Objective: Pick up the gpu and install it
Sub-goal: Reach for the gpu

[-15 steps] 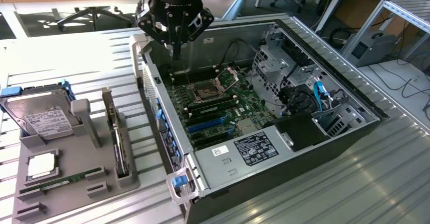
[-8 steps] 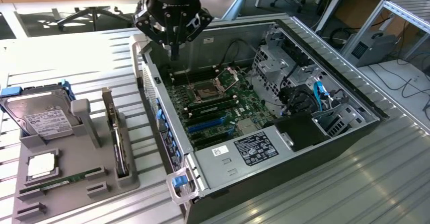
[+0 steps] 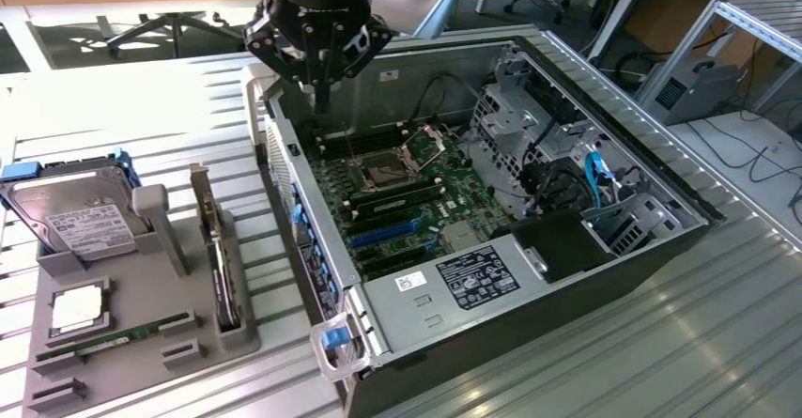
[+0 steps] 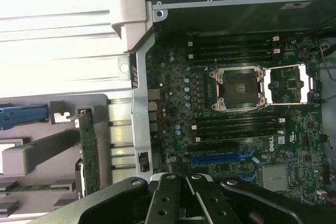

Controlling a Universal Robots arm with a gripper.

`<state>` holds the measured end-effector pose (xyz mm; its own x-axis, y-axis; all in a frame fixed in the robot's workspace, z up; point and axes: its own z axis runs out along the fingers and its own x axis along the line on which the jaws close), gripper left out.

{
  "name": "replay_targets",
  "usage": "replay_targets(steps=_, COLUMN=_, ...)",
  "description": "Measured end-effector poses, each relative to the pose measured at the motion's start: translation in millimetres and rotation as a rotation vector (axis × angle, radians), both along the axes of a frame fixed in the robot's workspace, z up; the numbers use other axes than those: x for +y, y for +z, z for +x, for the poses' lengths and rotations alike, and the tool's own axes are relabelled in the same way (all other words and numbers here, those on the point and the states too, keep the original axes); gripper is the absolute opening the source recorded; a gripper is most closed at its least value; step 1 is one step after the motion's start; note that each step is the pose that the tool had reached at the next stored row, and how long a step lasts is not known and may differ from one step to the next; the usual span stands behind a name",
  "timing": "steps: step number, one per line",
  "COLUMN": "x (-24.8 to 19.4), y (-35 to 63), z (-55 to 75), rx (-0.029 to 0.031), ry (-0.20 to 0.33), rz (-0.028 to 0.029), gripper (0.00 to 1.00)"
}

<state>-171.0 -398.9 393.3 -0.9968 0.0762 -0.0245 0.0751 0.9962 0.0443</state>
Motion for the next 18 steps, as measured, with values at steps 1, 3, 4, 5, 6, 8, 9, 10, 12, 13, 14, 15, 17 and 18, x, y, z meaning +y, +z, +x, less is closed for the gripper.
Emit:
replay_targets(steps=1, x=0.0, y=0.0, z=-0.5, rx=0.0000, ry=0.000, rz=0.0000, gripper=0.11)
replay_targets(steps=3, x=0.0, y=0.0, z=-1.5, rx=0.0000, ry=0.000, rz=0.0000, gripper=0.11)
replay_targets(steps=4, x=0.0, y=0.0, z=-2.0, rx=0.0000, ry=0.000, rz=0.0000, gripper=0.11)
replay_targets(steps=5, x=0.0, y=0.0, z=-2.5, rx=0.0000, ry=0.000, rz=0.0000, gripper=0.11)
replay_targets(steps=6, x=0.0, y=0.0, z=-3.0, rx=0.0000, ry=0.000, rz=0.0000, gripper=0.11)
replay_targets(steps=8, x=0.0, y=0.0, z=-4.1, rx=0.0000, ry=0.000, rz=0.0000, gripper=0.11)
replay_targets(steps=9, x=0.0, y=0.0, z=-4.7, rx=0.0001, ry=0.000, rz=-0.0001, gripper=0.11)
replay_targets(steps=10, x=0.0, y=0.0, z=-5.3, rx=0.0000, ry=0.000, rz=0.0000, gripper=0.11)
replay_targets(steps=12, x=0.0, y=0.0, z=-7.3, rx=0.0000, ry=0.000, rz=0.0000, gripper=0.11)
replay_targets(steps=13, x=0.0, y=0.0, z=-8.1, rx=0.0000, ry=0.000, rz=-0.0001, gripper=0.11)
replay_targets(steps=14, x=0.0, y=0.0, z=-8.9, rx=0.0000, ry=0.000, rz=0.0000, gripper=0.11)
replay_targets(steps=15, x=0.0, y=0.0, z=-9.6, rx=0.0000, ry=0.000, rz=0.0000, gripper=0.11)
replay_targets(steps=17, x=0.0, y=0.0, z=-10.9, rx=0.0000, ry=0.000, rz=0.0000, gripper=0.11)
replay_targets(steps=18, x=0.0, y=0.0, z=-11.5, rx=0.0001, ry=0.000, rz=-0.0001, gripper=0.11)
